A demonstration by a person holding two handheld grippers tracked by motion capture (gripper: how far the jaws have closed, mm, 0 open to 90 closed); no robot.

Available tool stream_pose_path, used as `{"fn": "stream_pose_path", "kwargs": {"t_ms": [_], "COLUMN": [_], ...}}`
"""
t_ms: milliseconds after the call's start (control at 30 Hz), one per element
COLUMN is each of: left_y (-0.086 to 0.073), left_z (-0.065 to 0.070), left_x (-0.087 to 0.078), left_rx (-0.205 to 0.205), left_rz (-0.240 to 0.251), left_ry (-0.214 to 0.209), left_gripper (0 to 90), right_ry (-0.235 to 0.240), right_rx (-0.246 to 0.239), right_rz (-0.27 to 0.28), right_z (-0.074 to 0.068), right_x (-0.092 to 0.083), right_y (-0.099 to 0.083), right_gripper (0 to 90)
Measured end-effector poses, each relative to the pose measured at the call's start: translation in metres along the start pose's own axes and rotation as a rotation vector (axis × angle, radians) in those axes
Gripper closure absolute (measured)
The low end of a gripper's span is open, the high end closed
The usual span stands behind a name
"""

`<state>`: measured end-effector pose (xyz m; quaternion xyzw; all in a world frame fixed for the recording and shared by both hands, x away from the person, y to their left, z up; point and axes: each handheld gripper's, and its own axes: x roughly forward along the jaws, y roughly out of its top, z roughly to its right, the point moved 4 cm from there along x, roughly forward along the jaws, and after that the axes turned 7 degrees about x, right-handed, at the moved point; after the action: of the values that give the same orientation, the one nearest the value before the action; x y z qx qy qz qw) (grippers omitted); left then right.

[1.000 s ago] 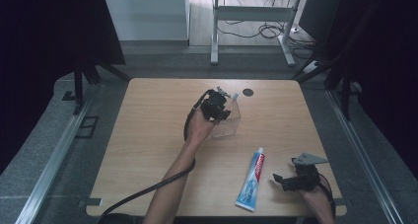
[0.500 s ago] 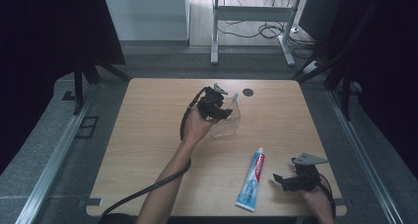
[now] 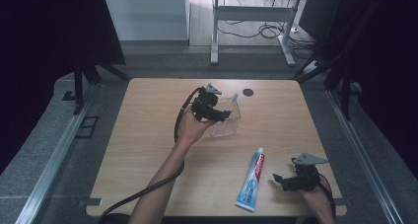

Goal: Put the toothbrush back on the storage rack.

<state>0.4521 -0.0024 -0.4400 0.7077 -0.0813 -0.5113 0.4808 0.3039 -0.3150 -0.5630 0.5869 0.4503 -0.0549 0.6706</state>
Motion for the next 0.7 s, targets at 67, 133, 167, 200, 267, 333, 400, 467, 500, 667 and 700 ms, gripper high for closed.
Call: {"fn": "stream_pose_path", "kwargs": {"t_ms": [67, 133, 167, 200, 267, 333, 400, 467, 500, 667, 700], "left_y": [-0.001, -0.002, -0.002, -0.003, -0.003, -0.004, -0.005, -0.006, -0.007, -0.011, -0.011], "left_z": [0.000, 0.001, 0.001, 0.002, 0.002, 0.003, 0.003, 0.004, 0.006, 0.010, 0.010], "left_x": [-0.003, -0.006, -0.006, -0.011, -0.013, -0.020, -0.021, -0.025, -0.028, -0.037, -0.037], "left_rx": [0.001, 0.001, 0.001, -0.002, -0.009, -0.013, -0.014, -0.002, 0.009, 0.043, 0.043], "left_rz": [0.002, 0.001, 0.001, 0.009, 0.015, 0.028, 0.032, 0.029, 0.028, 0.027, 0.027], "left_ry": [-0.006, -0.008, -0.008, -0.004, -0.008, -0.018, -0.024, -0.032, -0.034, -0.025, -0.025], "left_gripper": [26.0, 24.2, 23.4, 22.4, 22.1, 21.7, 20.5, 18.3, 17.6, 14.3, 14.2], "right_ry": [0.002, 0.003, 0.003, 0.003, 0.003, 0.006, 0.004, 0.004, 0.004, 0.003, 0.003], "right_rx": [0.003, 0.000, 0.000, -0.001, -0.004, -0.002, -0.006, -0.007, -0.008, -0.009, -0.009], "right_rz": [0.000, 0.001, 0.001, 0.002, 0.005, 0.007, 0.008, 0.006, 0.005, 0.007, 0.007], "right_z": [0.000, 0.000, 0.000, 0.000, 0.000, -0.001, -0.001, -0.001, -0.001, -0.001, -0.001], "right_x": [0.000, 0.000, 0.000, 0.000, 0.000, -0.001, -0.001, 0.000, -0.001, 0.000, 0.000], "right_y": [0.000, 0.000, 0.000, 0.000, 0.000, 0.001, 0.001, 0.001, 0.001, 0.001, 0.001], "right_gripper": [0.0, 0.0, 0.0, 0.0, 0.0, 0.0, 0.0, 0.0, 0.0, 0.0, 0.0]}}
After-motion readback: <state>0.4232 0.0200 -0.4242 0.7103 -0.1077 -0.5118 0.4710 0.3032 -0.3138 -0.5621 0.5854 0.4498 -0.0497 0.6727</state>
